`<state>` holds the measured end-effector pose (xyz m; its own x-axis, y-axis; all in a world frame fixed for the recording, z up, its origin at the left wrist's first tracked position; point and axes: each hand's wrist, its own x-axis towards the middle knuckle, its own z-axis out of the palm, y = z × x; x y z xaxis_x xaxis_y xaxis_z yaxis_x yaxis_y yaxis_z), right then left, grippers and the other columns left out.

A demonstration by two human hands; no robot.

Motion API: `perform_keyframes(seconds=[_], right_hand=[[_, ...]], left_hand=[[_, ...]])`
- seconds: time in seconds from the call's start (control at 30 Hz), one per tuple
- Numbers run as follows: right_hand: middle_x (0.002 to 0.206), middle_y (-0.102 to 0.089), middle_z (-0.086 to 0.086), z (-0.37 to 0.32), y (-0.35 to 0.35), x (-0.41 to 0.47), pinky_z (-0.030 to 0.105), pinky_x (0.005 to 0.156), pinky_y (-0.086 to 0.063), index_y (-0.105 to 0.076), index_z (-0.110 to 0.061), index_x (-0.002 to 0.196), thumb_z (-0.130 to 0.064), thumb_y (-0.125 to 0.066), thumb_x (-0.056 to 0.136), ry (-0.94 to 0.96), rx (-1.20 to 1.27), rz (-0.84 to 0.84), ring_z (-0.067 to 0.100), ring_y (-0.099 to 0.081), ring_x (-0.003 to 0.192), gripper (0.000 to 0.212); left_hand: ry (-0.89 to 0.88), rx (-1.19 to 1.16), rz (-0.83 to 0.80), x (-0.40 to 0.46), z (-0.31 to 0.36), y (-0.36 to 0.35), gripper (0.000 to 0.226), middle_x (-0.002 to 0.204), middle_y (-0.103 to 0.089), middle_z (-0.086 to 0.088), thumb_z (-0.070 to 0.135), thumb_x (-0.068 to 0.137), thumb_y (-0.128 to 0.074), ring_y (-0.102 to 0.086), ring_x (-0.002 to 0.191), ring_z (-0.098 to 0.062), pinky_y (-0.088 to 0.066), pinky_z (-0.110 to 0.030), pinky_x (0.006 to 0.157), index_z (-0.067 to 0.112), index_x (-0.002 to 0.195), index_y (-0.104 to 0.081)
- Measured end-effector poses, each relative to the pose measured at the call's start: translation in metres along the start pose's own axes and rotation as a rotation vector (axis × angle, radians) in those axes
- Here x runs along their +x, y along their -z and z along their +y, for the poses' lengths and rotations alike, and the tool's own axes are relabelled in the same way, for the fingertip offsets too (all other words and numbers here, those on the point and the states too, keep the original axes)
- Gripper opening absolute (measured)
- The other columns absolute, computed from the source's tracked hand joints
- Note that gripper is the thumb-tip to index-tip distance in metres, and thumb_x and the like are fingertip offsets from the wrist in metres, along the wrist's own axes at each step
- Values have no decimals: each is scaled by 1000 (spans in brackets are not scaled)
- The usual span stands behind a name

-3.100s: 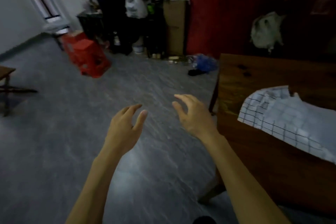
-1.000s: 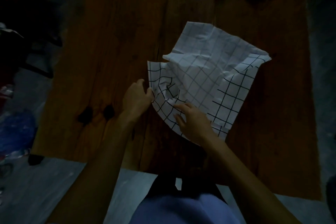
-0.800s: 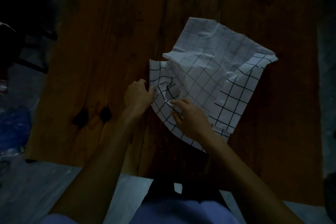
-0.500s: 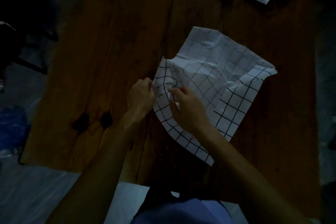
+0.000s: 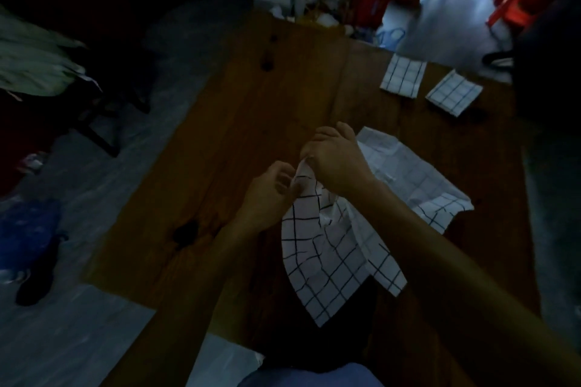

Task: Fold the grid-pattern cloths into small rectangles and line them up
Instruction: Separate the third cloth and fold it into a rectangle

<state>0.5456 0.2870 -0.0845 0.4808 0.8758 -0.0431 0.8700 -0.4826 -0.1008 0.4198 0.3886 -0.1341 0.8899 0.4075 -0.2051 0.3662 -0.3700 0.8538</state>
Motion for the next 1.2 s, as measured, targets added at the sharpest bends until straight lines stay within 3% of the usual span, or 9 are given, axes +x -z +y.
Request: perform_keyframes(seconds=[0.13, 0.3, 0.47, 0.6, 0.83, 0.9, 1.03, 1.1, 1.2], right_hand=[[100, -70, 2, 1, 37, 2, 40, 102, -26, -70, -20, 94, -7, -54, 87, -39, 118, 271, 24, -59, 105, 22], [83, -69, 17, 15, 93, -3, 40, 81, -44, -69, -6, 88, -4, -55, 86, -126, 56, 540, 35, -64, 78, 15], [100, -69, 7, 29, 131, -18, 31, 74, -47, -67, -18, 102, -12, -50, 93, -283, 67, 652, 24, -65, 88, 20], [104, -68, 8, 29, 146, -48, 25, 72, -41, -67, -15, 105, -12, -53, 93, -278, 118, 819, 24, -63, 91, 19], [106, -67, 9, 17, 135, -104, 25, 81, -41, -67, -8, 107, -21, -52, 92, -302, 194, 919, 22, -62, 96, 25], [103, -68, 10, 5, 130, -119, 25, 82, -43, -68, -7, 105, -21, -55, 92, -290, 214, 935, 22, -62, 94, 24], [96, -71, 10, -20, 114, -134, 34, 82, -48, -70, -9, 100, -18, -54, 94, -216, 140, 865, 24, -65, 87, 19], [90, -70, 7, -34, 106, -141, 32, 79, -44, -70, -11, 96, -20, -55, 93, -154, 98, 814, 23, -64, 81, 18], [88, -70, 6, -48, 99, -158, 33, 78, -44, -69, -12, 97, -15, -65, 83, -90, 113, 839, 25, -65, 80, 15]], left_hand=[[25, -74, -111, -8, 9, -5, 18, 90, -60, 20, 31, 87, -65, -61, 85, -3, -46, -15, 64, 28, 104, -58], [-16, -68, -218, -11, 33, 19, 7, 94, -65, 9, 23, 92, -58, -62, 87, -6, -52, -28, 76, 26, 96, -62], [-49, 120, 128, -11, 69, 58, 10, 90, -62, 9, 17, 94, -54, -57, 82, -6, -43, -23, 70, 24, 92, -61], [-243, 210, 447, -23, 86, 86, 17, 90, -64, 9, 6, 87, -60, -58, 82, -8, -47, -25, 71, 21, 94, -64], [-473, 398, 614, -45, 81, 87, 21, 98, -65, -6, 3, 86, -56, -61, 89, -20, -51, -40, 83, 13, 102, -64], [-438, 444, 578, -49, 78, 78, 21, 104, -64, -7, 10, 88, -58, -61, 94, -21, -51, -43, 87, 14, 108, -62], [-509, 489, 442, -70, 95, 44, 52, 126, -57, -7, 32, 85, -67, -53, 116, -22, -42, -43, 101, 16, 132, -49], [-631, 455, 387, -80, 113, 25, 52, 122, -61, -7, 37, 84, -66, -56, 111, -22, -44, -43, 97, 14, 129, -52], [-702, 439, 381, -91, 132, 8, 23, 100, -69, 0, 24, 86, -62, -62, 89, -15, -51, -39, 81, 17, 108, -66]])
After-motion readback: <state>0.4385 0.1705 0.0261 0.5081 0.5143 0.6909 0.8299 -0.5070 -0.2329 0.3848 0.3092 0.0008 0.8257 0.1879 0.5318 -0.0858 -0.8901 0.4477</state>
